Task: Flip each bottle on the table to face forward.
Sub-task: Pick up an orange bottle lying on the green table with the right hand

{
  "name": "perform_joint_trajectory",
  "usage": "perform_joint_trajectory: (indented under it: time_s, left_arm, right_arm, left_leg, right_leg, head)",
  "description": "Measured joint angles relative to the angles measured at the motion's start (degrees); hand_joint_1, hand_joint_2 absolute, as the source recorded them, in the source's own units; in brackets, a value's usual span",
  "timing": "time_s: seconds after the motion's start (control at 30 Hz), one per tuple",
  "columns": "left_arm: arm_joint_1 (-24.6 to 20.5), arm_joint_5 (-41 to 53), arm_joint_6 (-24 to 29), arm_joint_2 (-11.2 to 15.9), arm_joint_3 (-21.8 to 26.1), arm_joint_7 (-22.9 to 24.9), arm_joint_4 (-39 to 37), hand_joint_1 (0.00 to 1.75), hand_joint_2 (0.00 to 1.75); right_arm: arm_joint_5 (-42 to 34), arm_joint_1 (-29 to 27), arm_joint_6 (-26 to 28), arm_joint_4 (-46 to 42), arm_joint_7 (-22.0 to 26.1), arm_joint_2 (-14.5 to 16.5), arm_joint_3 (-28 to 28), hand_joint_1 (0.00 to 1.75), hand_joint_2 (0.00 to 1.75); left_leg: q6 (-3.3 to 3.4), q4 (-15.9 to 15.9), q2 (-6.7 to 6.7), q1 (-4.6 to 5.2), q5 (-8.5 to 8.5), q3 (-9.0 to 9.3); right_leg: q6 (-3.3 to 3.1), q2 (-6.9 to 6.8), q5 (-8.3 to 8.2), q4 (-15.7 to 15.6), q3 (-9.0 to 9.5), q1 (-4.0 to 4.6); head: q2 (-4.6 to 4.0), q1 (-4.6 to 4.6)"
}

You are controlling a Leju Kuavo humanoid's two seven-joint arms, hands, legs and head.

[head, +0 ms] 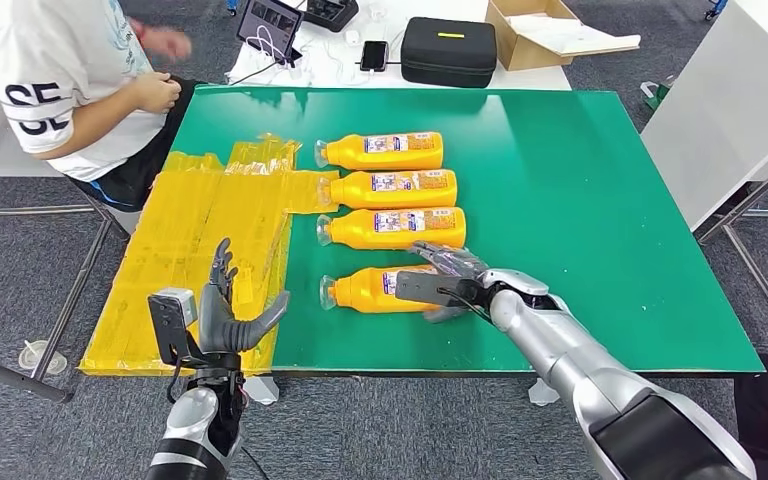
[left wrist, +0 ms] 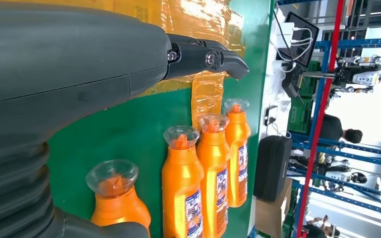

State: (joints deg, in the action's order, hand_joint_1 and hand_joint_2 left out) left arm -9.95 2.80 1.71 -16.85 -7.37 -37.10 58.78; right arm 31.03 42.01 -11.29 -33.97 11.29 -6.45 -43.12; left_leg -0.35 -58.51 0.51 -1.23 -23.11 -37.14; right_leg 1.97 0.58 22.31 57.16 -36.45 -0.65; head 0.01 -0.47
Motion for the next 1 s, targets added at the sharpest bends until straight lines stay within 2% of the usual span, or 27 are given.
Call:
perform_joint_trajectory:
  time_s: [0.03,0.07,0.1,0.43,0.73,0.8,0.87,1.0]
  left_arm:
    - [-0.05,-0.16,0.00,0.00,0.00,0.07,-0.12,0.00,1.75]
    - [-0.09,-0.32,0.00,0.00,0.00,0.14,-0.23,0.00,1.75]
    - [-0.11,-0.45,-0.01,0.00,0.00,0.19,-0.36,0.00,1.75]
    - [-0.49,-1.04,-0.20,0.00,-0.17,0.32,-1.55,0.00,1.75]
    - [-0.66,-1.62,-0.46,0.01,-0.28,0.40,-1.97,0.00,1.75]
    - [-0.65,-1.64,-0.48,0.02,-0.33,0.40,-1.98,0.00,1.75]
    - [-0.59,-1.72,-0.48,0.02,-0.37,0.40,-1.96,0.00,1.75]
    - [0.08,-2.37,-0.48,0.02,-0.35,0.38,-1.22,0.00,1.75]
  right_arm:
    - [0.06,0.17,-0.23,0.19,-0.15,0.00,-0.23,1.39,1.75]
    - [0.10,0.31,-0.44,0.34,-0.25,-0.01,-0.48,1.68,1.75]
    - [0.10,0.43,-0.62,0.45,-0.31,-0.02,-0.72,1.74,1.75]
    - [-0.74,1.09,-2.96,0.72,1.39,-1.32,-2.88,1.75,1.75]
    - [-2.26,0.56,-1.35,-0.95,2.14,-3.63,-4.20,1.75,1.75]
    - [-3.32,-0.16,0.54,-1.90,2.86,-4.07,-4.10,1.75,1.75]
    - [-5.04,-2.37,5.05,-4.01,4.61,-4.31,-3.08,1.75,1.75]
    - [-5.92,-10.66,15.48,-12.89,8.76,-3.07,3.29,1.75,1.75]
  left_leg:
    - [0.00,0.00,0.00,0.00,0.00,0.03]
    - [0.00,0.00,0.00,0.00,0.00,0.06]
    - [0.00,0.00,0.00,0.00,0.00,0.09]
    - [0.00,0.00,0.01,0.01,0.00,0.20]
    - [0.00,0.00,0.02,0.01,-0.01,0.19]
    - [0.00,0.00,0.03,0.01,-0.01,0.19]
    - [0.01,0.00,0.07,0.01,-0.01,0.15]
    - [0.01,0.00,0.07,0.00,-0.02,-0.02]
  right_leg:
    - [0.00,0.00,0.00,0.00,0.03,0.00]
    - [0.00,0.00,0.00,0.00,0.06,0.00]
    - [0.00,0.00,0.00,0.00,0.09,0.00]
    - [0.00,-0.01,0.00,-0.01,0.21,0.00]
    - [0.00,-0.02,0.00,-0.01,0.21,-0.01]
    - [0.00,-0.02,0.00,-0.01,0.21,-0.01]
    - [0.00,-0.06,0.01,-0.01,0.22,0.00]
    - [0.01,-0.08,0.01,0.00,0.09,0.01]
  head:
    - [0.00,-0.01]
    - [-0.01,-0.01]
    - [-0.01,-0.01]
    - [-0.01,-0.01]
    - [-0.01,-0.01]
    - [-0.01,-0.01]
    - [-0.01,0.01]
    - [-0.01,-0.04]
